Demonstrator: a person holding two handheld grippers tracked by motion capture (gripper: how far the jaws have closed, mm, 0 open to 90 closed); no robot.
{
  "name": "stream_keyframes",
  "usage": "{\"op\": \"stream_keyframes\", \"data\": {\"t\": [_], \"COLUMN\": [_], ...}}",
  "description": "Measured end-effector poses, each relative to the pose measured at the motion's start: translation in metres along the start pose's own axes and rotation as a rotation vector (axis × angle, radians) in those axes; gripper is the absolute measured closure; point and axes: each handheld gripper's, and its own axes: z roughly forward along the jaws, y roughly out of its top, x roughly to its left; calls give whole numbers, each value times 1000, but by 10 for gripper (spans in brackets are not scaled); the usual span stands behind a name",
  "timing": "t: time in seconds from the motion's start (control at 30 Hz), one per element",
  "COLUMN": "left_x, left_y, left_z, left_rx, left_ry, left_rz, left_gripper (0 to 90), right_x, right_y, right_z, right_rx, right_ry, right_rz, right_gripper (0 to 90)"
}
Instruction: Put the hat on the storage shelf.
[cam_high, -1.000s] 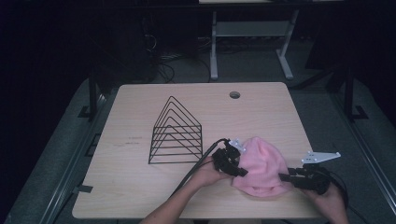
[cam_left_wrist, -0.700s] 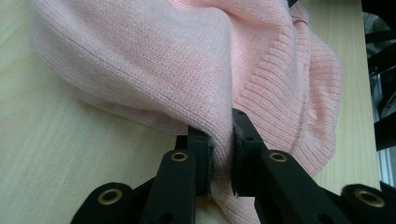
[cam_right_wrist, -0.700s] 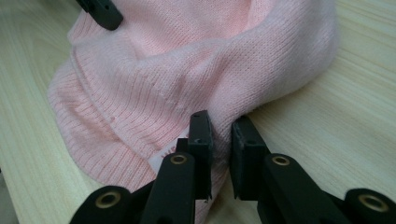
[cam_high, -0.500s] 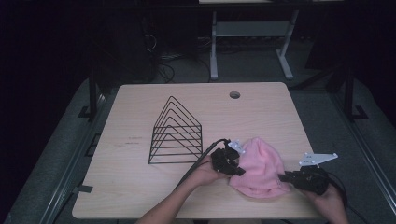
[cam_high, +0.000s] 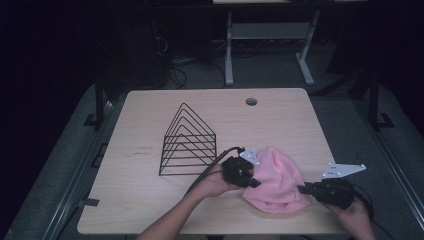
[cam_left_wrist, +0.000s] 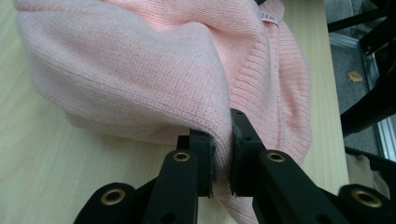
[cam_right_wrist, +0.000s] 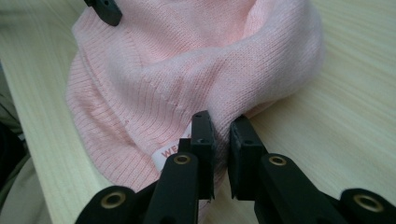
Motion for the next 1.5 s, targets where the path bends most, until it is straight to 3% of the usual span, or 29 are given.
{"op": "stream_keyframes", "data": {"t": [0.4, 0.73, 1.0, 1.17, 1.5], "left_x": [-11, -18, -21, -19, -14], "left_y": [10, 18, 27, 31, 28], "left_z": [-37, -75, -113, -145, -188], "left_rx": [10, -6, -16, -36, -45], "left_ry": [13, 36, 69, 86, 107], "left_rz": [74, 128, 174, 178, 201], "left_gripper": [815, 815, 814, 814, 814], "right_x": [16, 26, 34, 38, 48], "right_y": [27, 53, 93, 119, 166], "right_z": [-12, -27, -36, -40, -39], "right_rx": [-51, -92, -123, -141, -163], "right_ry": [23, 30, 42, 64, 91], "right_rz": [-82, -119, -181, -216, -278], "right_gripper": [818, 818, 818, 818, 818]}}
